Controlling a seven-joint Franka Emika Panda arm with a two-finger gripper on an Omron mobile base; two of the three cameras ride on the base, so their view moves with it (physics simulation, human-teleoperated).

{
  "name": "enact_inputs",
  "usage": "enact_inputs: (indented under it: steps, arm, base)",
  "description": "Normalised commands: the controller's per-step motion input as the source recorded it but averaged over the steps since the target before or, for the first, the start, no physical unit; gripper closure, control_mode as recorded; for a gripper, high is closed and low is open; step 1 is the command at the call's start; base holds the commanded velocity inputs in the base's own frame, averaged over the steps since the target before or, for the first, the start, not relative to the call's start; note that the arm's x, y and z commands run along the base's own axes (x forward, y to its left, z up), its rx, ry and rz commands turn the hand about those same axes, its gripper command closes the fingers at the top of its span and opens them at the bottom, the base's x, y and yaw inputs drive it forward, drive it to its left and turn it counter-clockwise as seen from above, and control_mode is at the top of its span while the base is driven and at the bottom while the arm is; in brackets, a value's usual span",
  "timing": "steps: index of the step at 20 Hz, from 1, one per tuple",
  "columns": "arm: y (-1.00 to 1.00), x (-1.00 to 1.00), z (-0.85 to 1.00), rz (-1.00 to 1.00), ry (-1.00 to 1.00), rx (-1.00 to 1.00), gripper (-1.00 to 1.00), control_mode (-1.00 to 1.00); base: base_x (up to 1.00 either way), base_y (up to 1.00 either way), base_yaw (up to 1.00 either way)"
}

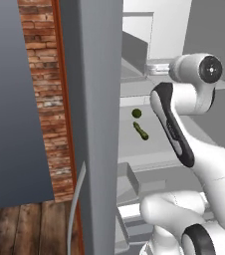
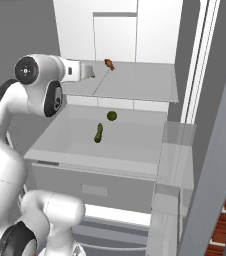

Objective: Transport the fish and squash to the fridge. Place the fish on the rack containing meat and place the squash on the rack containing the vegetable, ensuring meats and vegetables are on different racks.

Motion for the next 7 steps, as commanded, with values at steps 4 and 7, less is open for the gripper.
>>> enact_inputs:
  steps: [4,7]
  arm:
    - [-0.35,-1.0,0.08,-0.07,0.01,0.0,-1.0,-1.0]
    - [-0.19,-1.0,0.0,0.0,0.0,0.0,-1.0,-1.0]
  base:
    - [0.0,0.0,0.0]
    - [0.0,0.0,0.0]
